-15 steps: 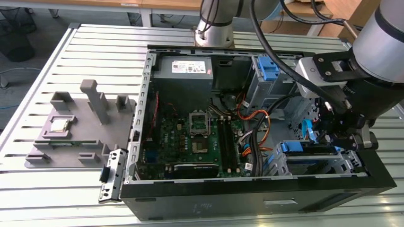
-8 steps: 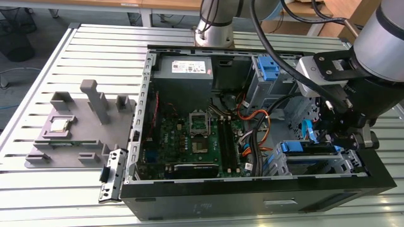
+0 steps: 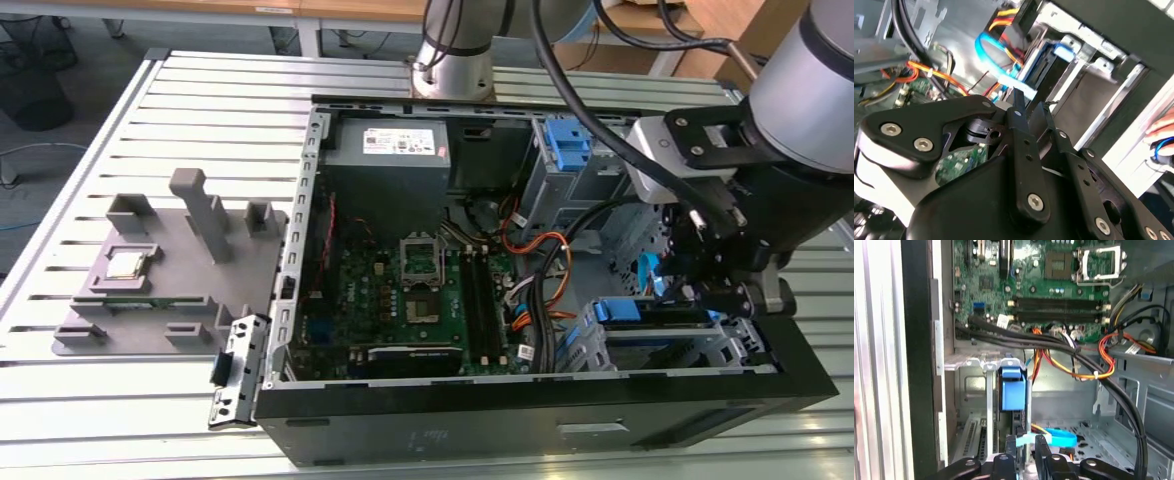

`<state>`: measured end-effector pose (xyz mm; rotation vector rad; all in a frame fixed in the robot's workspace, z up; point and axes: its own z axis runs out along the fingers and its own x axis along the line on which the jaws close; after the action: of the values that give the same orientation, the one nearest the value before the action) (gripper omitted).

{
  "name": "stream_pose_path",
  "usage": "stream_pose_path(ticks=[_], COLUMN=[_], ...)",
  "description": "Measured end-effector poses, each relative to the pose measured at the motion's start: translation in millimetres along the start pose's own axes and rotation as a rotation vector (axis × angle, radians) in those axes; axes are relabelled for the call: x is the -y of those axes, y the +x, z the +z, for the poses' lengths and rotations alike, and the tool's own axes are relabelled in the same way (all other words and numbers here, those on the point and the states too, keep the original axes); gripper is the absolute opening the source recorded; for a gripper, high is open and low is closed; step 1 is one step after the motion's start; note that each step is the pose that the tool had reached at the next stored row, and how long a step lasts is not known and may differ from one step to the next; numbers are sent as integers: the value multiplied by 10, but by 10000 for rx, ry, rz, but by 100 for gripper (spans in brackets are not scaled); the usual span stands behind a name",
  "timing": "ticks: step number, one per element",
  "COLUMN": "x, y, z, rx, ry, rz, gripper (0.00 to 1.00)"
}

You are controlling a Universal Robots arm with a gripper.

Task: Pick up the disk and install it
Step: 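Insert the first disk wire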

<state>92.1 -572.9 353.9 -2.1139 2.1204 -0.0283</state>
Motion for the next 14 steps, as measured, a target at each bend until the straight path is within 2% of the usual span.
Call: stream_pose_path(ticks=[2,3,9,14], x=[4,5,5,48], y=[0,0,0,0], z=[7,9,10,15], rx=[-2,-2,-2,-2], ry=[-279,-381,-416,-416], rz=[25,34,38,37], gripper=[29,29,29,29])
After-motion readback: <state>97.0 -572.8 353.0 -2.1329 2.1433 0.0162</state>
